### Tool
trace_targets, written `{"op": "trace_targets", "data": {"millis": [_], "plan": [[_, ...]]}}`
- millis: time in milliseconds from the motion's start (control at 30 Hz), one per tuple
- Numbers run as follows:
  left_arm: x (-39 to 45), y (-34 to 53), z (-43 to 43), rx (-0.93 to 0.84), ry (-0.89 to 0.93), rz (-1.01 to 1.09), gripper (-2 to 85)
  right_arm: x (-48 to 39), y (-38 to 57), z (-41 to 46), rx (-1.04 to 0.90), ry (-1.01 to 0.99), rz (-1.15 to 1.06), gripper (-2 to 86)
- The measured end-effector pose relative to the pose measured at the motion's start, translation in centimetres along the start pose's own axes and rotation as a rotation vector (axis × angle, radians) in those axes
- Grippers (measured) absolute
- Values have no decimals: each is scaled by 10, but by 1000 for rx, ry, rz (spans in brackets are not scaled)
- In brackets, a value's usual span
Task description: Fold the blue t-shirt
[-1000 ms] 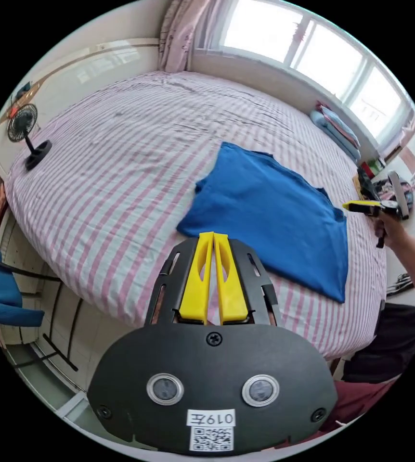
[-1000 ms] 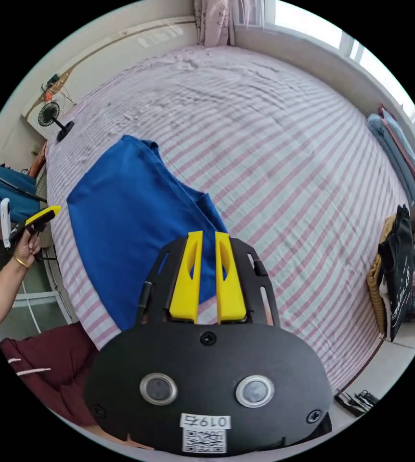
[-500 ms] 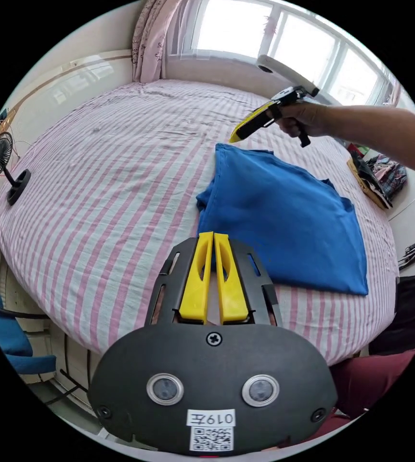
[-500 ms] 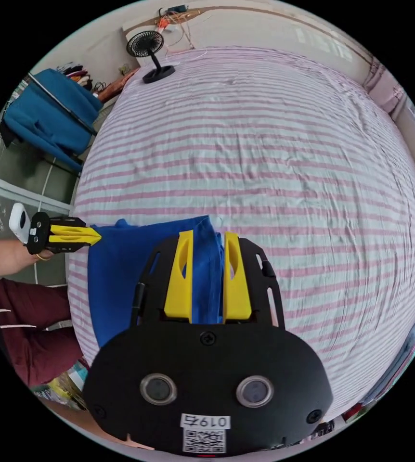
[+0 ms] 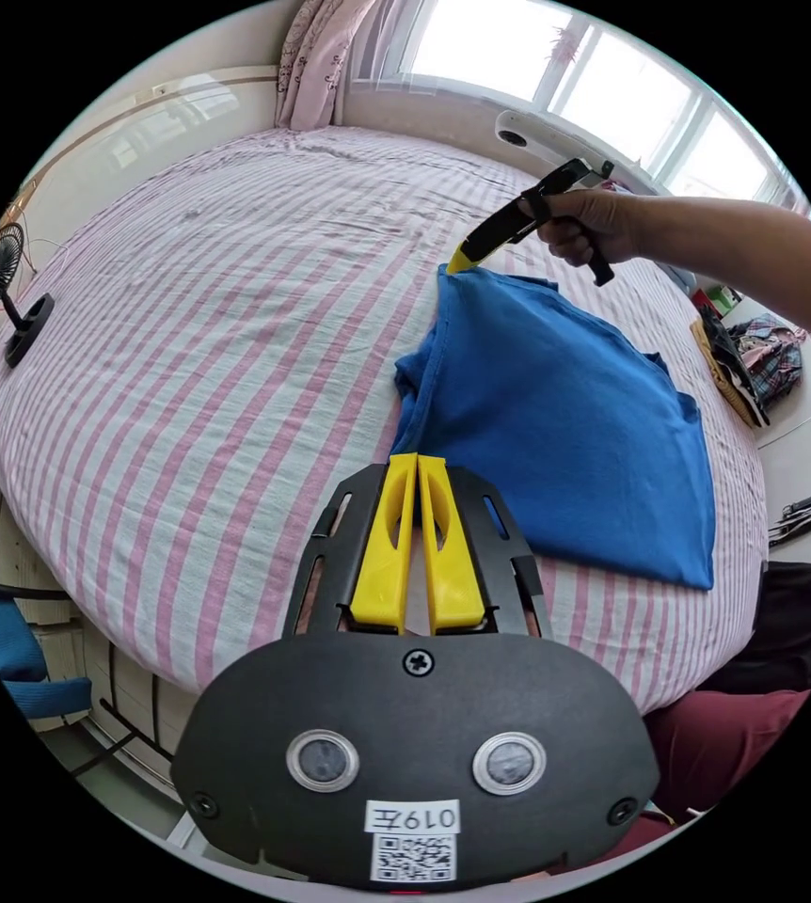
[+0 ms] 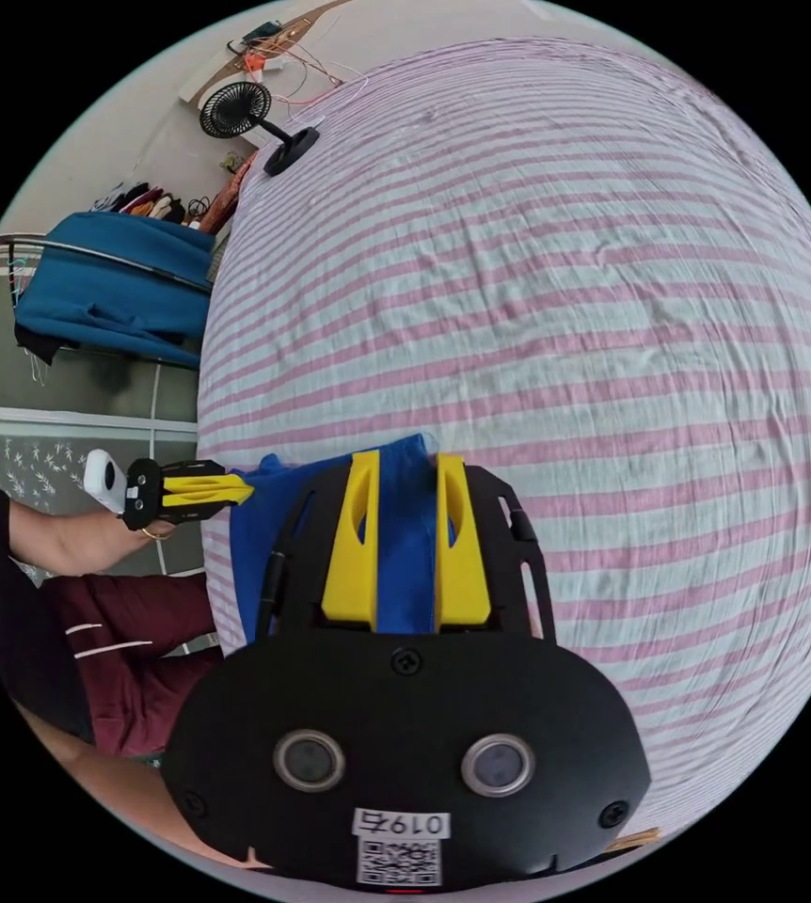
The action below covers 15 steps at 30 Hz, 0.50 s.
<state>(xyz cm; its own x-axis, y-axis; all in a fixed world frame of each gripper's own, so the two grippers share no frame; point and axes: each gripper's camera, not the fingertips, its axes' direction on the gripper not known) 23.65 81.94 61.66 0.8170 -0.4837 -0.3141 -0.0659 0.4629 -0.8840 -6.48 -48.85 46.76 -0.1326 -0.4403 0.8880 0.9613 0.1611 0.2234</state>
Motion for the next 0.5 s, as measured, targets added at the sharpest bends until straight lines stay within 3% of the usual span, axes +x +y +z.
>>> {"op": "trace_targets", "data": {"millis": [200, 400, 500], "plan": [[-7, -5, 5, -4, -10, -5, 7, 6, -16, -23, -23, 66, -32, 93], [-12, -11, 9, -11, -12, -8, 8, 16, -30, -40, -63, 20, -77, 37], [-13, -14, 10, -20, -11, -38, 8, 22, -32, -55, 7, 49, -51, 13]]}}
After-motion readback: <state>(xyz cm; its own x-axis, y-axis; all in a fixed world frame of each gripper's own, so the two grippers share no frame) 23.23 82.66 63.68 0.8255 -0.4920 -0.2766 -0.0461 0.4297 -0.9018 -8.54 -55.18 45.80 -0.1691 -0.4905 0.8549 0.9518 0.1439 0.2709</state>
